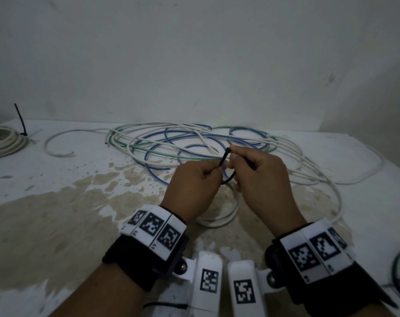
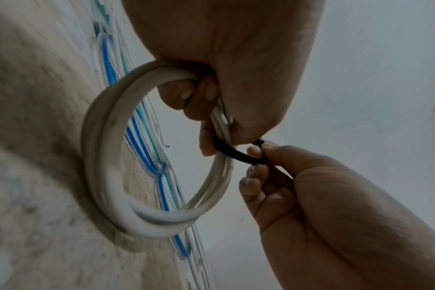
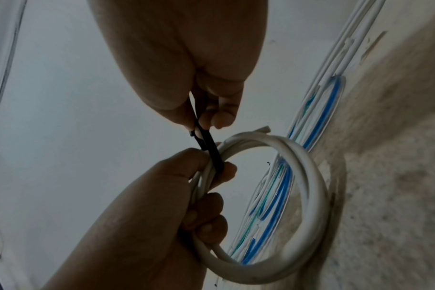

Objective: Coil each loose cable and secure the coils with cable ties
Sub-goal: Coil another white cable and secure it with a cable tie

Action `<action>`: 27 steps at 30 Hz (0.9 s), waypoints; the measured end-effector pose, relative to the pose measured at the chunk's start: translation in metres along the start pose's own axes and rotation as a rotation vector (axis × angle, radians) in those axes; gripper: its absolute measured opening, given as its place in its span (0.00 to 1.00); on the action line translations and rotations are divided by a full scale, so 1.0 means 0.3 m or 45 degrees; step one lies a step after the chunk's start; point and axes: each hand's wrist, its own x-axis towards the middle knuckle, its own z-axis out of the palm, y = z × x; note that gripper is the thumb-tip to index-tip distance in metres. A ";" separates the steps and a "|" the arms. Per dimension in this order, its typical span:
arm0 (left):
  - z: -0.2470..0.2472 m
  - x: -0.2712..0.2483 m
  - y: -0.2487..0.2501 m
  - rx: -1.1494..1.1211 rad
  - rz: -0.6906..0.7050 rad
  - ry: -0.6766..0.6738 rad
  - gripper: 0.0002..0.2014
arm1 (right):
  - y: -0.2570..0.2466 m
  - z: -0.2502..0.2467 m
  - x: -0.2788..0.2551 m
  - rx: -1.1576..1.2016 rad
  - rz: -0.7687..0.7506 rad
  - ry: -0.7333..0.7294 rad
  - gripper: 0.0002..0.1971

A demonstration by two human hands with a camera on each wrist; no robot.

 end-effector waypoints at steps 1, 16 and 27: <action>0.001 0.001 -0.002 0.009 0.007 -0.003 0.20 | 0.002 0.001 0.001 0.005 0.007 0.000 0.11; -0.001 0.001 -0.016 0.020 0.010 -0.003 0.19 | -0.007 -0.011 0.003 -0.102 -0.007 -0.046 0.09; 0.014 -0.002 -0.028 0.060 0.109 0.050 0.15 | -0.021 -0.017 0.003 0.051 0.104 -0.096 0.06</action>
